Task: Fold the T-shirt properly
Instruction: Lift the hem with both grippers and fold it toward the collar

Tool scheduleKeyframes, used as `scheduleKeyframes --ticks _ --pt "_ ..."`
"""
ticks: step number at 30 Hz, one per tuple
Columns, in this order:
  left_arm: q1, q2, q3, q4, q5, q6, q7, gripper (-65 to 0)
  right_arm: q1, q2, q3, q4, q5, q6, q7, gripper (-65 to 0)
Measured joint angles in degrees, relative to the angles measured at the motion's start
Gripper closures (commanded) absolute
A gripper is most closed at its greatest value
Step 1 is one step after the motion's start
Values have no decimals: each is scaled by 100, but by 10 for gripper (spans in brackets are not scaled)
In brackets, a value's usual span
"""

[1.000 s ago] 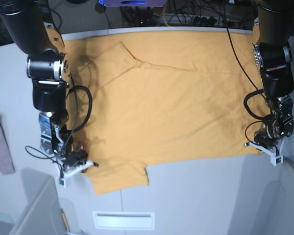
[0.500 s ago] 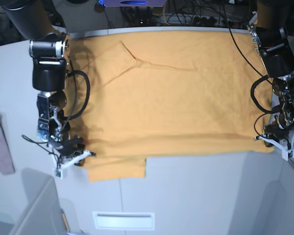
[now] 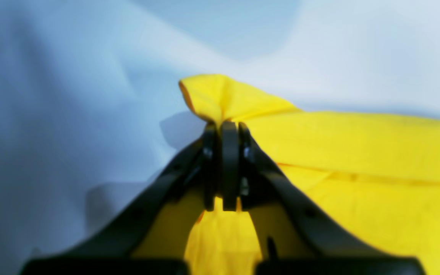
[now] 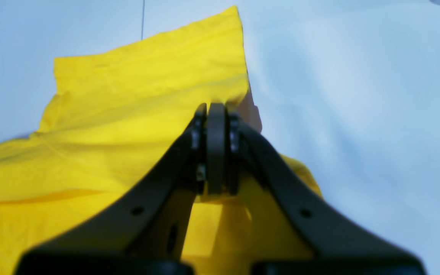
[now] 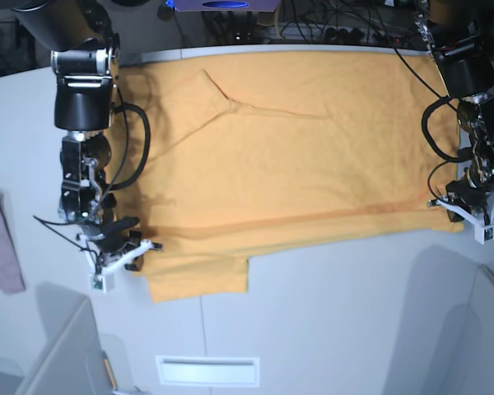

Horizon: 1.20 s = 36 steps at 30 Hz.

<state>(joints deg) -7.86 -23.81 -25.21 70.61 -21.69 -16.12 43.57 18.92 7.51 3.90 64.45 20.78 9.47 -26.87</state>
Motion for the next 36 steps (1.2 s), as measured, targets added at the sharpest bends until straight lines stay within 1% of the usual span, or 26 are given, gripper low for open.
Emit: scheduleKeyframes --ticks 3,5,6,8,10,14,18,20,23,25,28,34,36 --pt "221 13 2 243 -2 0 -2 0 -98 0 0 81 0 2 -367 0" --pt "376 15 2 433 -9 0 7 0 -160 -17 63 149 -9 0 -514 0" --pt "444 15 4 551 -17 0 92 0 -225 -37 214 260 -2 2 -557 0" --pt "529 13 -11 798 -35 0 472 0 -348 -63 494 518 15 17 -588 0" --pt "560 11 -9 955 -20 0 573 0 -374 -24 581 669 -13 15 -863 0" --pt "782 13 -9 1047 -55 -2 525 0 -616 -37 601 1145 11 17 -1233 0" --pt "968 17 -13 1027 -24 -4 592 0 -1008 -57 601 1637 -4 17 -1316 0" --pt "1036 52 -199 1069 -70 -31 570 0 -1095 -28 619 1836 -13 17 -1602 0" --pt "1375 42 -525 1484 -68 -20 579 0 -1215 -107 981 2149 66 48 -1873 0" --pt "1602 4 -518 1740 -48 -28 579 0 -1335 -164 1161 2284 63 59 -2013 0" --pt "1832 83 -492 1963 -76 -37 560 0 -1631 -188 1228 2529 9 44 -2229 0" --pt "2210 190 -546 2173 -66 -24 573 0 -2011 -223 1279 3095 28 44 -2426 0" --pt "2306 199 -549 2205 -63 -24 568 0 -2140 -293 1451 3362 52 44 -2640 0"
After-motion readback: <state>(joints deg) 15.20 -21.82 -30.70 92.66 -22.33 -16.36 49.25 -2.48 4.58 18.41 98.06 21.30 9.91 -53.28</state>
